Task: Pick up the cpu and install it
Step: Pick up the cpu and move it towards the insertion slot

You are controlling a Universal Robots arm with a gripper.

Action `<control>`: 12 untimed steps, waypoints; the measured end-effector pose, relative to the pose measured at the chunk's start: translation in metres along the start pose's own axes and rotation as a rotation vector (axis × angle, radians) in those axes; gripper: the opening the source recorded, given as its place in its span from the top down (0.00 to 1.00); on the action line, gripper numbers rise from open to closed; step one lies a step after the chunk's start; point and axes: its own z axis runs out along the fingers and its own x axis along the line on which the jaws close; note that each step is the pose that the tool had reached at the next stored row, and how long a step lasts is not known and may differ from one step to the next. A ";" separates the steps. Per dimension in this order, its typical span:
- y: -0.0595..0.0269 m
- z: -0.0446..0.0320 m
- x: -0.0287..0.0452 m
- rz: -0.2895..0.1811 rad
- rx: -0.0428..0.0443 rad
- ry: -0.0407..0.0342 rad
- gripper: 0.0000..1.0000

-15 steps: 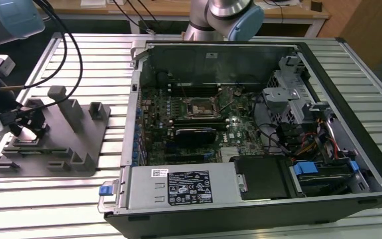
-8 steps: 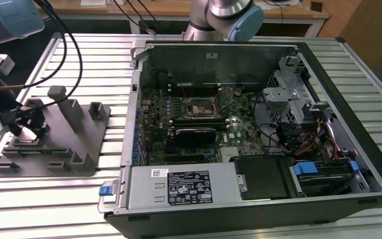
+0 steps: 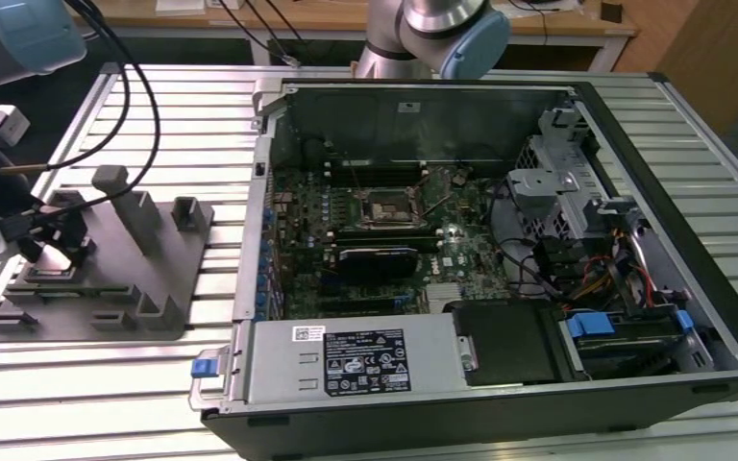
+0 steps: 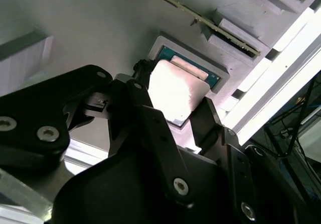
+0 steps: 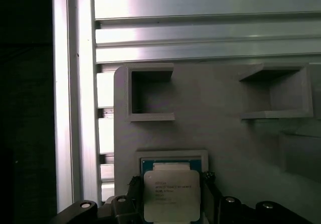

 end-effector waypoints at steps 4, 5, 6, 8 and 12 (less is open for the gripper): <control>0.0001 0.0002 -0.0001 0.000 -0.0002 -0.0001 0.41; 0.0001 0.0002 -0.0001 0.000 -0.0002 -0.0001 0.41; 0.0001 0.0002 -0.0002 0.000 -0.0002 -0.0001 0.41; 0.0001 0.0002 -0.0002 0.000 -0.0003 -0.0002 0.41; 0.0001 0.0002 -0.0003 0.000 -0.0002 -0.0001 0.46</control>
